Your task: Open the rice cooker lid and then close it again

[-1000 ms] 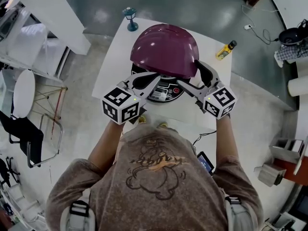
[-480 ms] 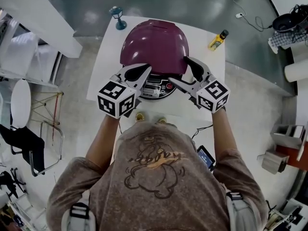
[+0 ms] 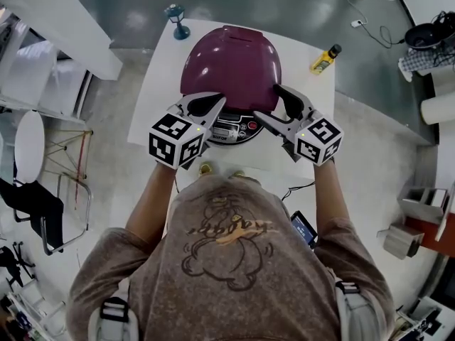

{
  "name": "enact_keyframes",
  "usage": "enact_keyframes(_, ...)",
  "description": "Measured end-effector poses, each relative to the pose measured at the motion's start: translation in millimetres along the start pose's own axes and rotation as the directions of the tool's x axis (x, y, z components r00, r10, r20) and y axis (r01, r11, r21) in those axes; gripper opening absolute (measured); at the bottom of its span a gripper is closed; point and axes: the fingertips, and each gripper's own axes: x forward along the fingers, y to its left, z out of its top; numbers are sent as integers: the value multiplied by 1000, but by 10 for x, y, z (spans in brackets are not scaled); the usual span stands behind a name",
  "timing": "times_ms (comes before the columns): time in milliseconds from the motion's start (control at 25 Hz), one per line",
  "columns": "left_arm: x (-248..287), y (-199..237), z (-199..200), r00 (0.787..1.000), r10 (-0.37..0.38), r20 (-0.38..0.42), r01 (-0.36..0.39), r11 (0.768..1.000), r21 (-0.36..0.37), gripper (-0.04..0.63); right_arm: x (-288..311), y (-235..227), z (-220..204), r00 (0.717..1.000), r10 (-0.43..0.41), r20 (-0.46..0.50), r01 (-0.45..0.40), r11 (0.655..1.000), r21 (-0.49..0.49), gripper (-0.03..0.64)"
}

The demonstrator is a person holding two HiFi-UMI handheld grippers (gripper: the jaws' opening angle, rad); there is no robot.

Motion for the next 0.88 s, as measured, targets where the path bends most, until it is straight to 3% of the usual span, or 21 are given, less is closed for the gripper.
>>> enact_keyframes(440,76,17,-186,995,-19,-94,19,1000,1,20,23,-83,-140,998,-52,-24,52,999,9,288)
enact_keyframes(880,99,0,-257,983,-28,-181,33,999,29,20,21,-118,-176,996,-77,-34,78,996,34,255)
